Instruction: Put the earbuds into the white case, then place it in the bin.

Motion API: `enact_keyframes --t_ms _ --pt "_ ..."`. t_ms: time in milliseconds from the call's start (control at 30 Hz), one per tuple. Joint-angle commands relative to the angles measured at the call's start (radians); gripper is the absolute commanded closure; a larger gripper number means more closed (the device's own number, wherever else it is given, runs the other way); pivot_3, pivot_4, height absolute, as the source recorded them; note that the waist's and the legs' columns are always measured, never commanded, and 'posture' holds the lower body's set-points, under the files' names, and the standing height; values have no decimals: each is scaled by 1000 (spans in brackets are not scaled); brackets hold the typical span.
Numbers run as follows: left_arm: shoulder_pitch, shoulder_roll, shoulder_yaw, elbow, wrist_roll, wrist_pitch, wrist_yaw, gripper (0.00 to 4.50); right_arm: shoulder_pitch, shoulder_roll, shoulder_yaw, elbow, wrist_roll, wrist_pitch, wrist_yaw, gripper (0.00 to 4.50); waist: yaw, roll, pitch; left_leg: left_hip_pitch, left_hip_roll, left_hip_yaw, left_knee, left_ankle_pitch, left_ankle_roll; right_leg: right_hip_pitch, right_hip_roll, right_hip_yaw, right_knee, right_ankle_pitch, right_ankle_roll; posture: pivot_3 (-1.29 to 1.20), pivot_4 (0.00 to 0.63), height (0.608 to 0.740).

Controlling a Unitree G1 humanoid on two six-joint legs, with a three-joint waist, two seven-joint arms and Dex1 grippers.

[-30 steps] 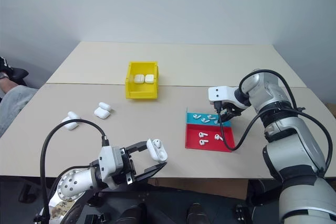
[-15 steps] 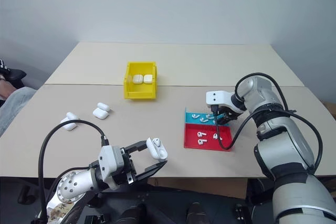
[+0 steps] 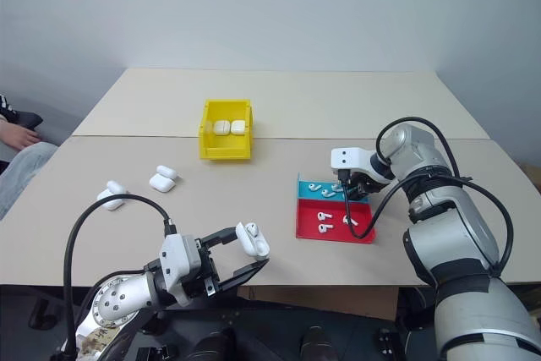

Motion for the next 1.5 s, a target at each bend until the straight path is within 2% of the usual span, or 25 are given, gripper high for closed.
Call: enact_keyframes --t_ms 33,500,633,967,1100,1300,1367,1500 --pt "-9 6 3 -39 -9 -12 -2 1777 -32 -2 -28 2 0 -19 0 3136 1 0 0 0 0 0 0 0 0 0 0 0 0 0 0 0 150 740" --pt "-8 14 3 -41 -18 -13 -5 1777 -28 -1 -21 22 -17 -57 -4 3136 0 0 0 0 0 0 0 0 0 0 0 0 0 0 0 0 150 740" --pt "-12 14 4 -37 -16 -15 -7 1777 -27 -2 -26 21 -17 -60 -12 3864 0 0 0 0 0 0 0 0 0 0 0 0 0 0 0 0 150 740" --pt "-37 15 11 -25 -32 -25 -27 1777 -25 -33 -55 -29 2 -53 -17 3864 1 0 0 0 0 0 0 0 0 0 0 0 0 0 0 0 150 740" --pt "-86 18 39 -12 -60 -25 -48 1777 -19 -92 -164 -219 92 49 16 3864 3 3 1 0 0 0 0 0 0 0 0 0 1 0 0 0 150 740" --pt "-242 -13 54 37 -160 12 -83 1777 202 -194 -483 -929 406 503 36 3864 24 3 1 1 0 0 0 0 0 1 0 0 0 -1 1 0 150 740" --pt "-276 -15 58 54 -193 22 -105 1777 284 -190 -577 -1100 483 567 -21 3864 32 3 1 1 0 0 1 0 0 2 1 0 0 -1 2 0 150 740" --pt "-369 -48 58 113 -239 37 -123 1777 455 -117 -853 -1439 794 783 -127 3864 41 3 1 0 0 0 4 0 0 3 1 0 0 -1 2 0 150 740"
